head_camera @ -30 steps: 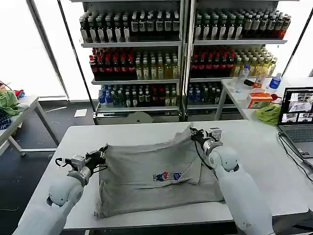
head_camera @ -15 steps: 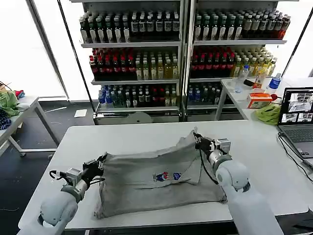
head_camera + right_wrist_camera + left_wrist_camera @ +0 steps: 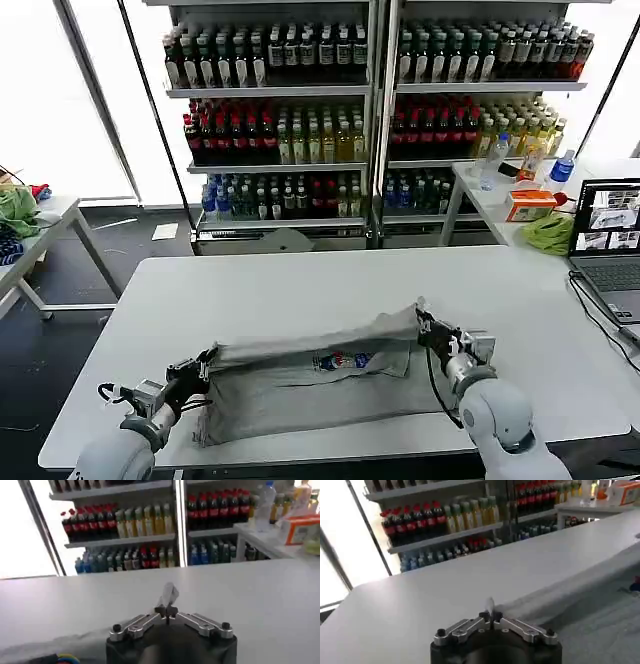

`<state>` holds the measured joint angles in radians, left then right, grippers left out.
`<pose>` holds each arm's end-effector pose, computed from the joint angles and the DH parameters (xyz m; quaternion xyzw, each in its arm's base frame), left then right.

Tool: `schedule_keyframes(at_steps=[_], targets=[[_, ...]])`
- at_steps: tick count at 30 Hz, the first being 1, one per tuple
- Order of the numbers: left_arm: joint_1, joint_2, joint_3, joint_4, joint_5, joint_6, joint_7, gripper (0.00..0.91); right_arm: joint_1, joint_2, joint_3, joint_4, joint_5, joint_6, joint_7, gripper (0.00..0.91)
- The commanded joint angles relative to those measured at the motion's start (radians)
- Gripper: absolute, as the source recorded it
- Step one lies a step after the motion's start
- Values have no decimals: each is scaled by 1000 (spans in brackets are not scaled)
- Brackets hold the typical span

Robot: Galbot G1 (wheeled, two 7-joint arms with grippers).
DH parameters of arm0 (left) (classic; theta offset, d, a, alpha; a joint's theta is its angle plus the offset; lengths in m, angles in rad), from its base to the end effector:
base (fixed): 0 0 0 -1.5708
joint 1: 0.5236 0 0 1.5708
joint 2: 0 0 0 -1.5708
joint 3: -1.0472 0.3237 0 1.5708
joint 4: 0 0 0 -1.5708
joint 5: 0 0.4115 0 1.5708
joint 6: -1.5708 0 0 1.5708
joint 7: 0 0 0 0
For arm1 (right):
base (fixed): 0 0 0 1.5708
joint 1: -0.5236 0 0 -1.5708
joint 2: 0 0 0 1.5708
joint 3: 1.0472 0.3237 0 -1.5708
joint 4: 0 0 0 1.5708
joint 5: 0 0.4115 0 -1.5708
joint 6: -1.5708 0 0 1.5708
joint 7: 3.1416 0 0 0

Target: Fold and organize the clothes.

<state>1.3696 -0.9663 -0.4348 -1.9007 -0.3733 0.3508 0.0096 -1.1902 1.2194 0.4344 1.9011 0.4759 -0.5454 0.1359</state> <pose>0.3119 0.0798 -0.2901 -0.1188 -0.9652 -0.1071 0.2068 0.3566 -0.0329 -0.2439 0.0517 -0.9759 -0.0318 0.2094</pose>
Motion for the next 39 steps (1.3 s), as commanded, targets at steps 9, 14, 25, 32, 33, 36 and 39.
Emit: schedule_keyframes(at_steps=[9,14,25,32,33,36,39], targets=[[47,-33,-8,8,45,-6,20,0,-156,28,20,23,-82,26,29,0],[46,-36,-7,10,54,-7,20,0,-161,26,25,30,-95,24,32,0],[34,-50,-6,10,68,-5,13,907,-194,47,26,88,-132,36,33,81],[30,-61,-22,-6,65,-4,6,907,-222,42,42,158,-170,42,30,907],[33,-64,-26,-15,65,-3,4,907,-224,41,43,160,-175,42,31,907],[48,-82,-43,-46,65,0,-5,907,-232,41,53,176,-192,51,39,907],[74,-115,-60,-93,60,56,-47,907,-249,43,96,223,-172,54,59,907]])
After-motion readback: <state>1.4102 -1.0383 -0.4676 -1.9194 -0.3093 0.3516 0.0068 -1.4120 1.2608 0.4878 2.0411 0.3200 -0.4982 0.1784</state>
